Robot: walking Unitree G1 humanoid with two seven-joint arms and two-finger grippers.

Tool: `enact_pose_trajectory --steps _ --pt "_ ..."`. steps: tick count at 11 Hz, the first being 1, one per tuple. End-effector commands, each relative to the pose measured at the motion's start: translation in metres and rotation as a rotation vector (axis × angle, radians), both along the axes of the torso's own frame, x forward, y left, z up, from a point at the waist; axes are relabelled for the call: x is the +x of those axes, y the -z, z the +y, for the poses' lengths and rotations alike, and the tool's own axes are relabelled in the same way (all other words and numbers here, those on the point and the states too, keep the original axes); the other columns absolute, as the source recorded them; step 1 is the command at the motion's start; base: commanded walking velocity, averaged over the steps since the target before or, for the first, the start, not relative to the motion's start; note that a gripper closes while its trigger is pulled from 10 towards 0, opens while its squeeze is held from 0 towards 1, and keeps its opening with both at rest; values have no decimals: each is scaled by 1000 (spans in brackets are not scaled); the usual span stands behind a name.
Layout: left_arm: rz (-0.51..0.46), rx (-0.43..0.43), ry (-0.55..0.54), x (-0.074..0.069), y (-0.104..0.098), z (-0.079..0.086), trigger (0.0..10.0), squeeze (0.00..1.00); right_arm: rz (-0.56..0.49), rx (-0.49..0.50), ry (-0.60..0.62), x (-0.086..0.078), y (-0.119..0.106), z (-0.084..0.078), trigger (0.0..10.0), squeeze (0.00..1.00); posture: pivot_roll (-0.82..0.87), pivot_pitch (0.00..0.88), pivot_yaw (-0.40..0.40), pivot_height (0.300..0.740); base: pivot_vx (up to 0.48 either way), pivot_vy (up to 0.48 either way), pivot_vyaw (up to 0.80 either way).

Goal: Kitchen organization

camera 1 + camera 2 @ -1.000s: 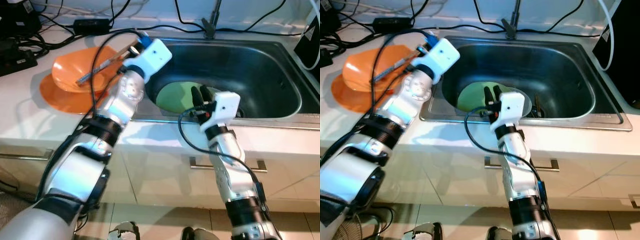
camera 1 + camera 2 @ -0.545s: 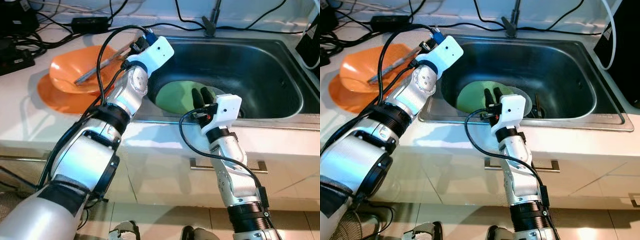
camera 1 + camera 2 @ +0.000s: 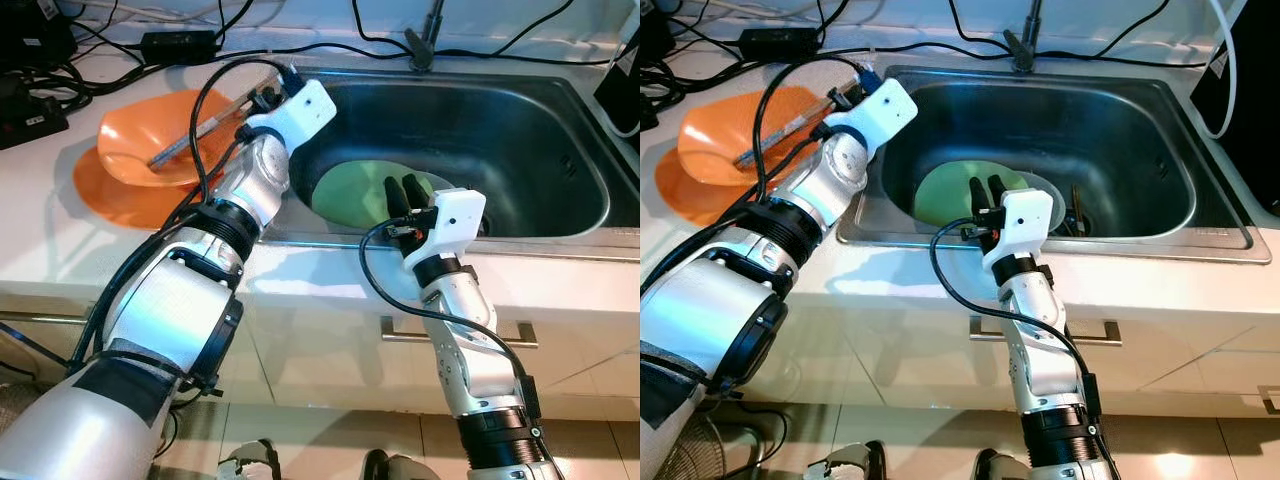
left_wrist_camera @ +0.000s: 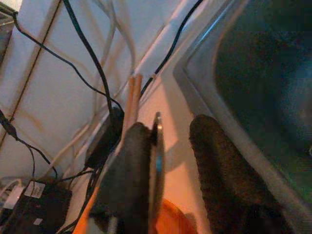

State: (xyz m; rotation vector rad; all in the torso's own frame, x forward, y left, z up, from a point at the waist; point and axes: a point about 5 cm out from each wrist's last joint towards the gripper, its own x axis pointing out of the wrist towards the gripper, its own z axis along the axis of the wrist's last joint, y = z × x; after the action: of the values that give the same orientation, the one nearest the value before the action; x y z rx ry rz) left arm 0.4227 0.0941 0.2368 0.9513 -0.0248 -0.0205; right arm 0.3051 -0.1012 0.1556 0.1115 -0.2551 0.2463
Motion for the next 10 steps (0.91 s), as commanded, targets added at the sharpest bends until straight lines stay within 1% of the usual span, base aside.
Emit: enact_pose_trajectory --steps 1,2,5,7,8,9,10 --pt "-4 -2 10 0 -3 -3 0 0 84 -4 21 -2 17 -5 10000 0 -5 162 15 740 0 0 0" --pt "-2 -9 14 0 -2 -4 0 0 86 -3 23 -2 17 -5 10000 0 -4 162 15 740 0 0 0" --pt "-29 -13 8 1 -8 -4 0 0 91 -3 29 -2 18 -6 10000 0 -4 161 14 740 0 0 0" --pt "-66 -67 17 1 -18 -7 0 0 89 -5 30 0 17 -6 10000 0 1 155 10 740 0 0 0" --pt "-87 -126 24 2 -26 -8 0 0 87 -7 30 1 16 -7 10000 0 2 151 9 740 0 0 0" --pt "-117 -166 32 2 -35 -10 7333 0 86 -9 30 3 16 -7 10000 0 4 145 5 740 0 0 0" --pt "-137 -186 37 2 -41 -10 10000 0 84 -11 29 4 16 -7 10000 0 5 139 2 740 0 0 0"
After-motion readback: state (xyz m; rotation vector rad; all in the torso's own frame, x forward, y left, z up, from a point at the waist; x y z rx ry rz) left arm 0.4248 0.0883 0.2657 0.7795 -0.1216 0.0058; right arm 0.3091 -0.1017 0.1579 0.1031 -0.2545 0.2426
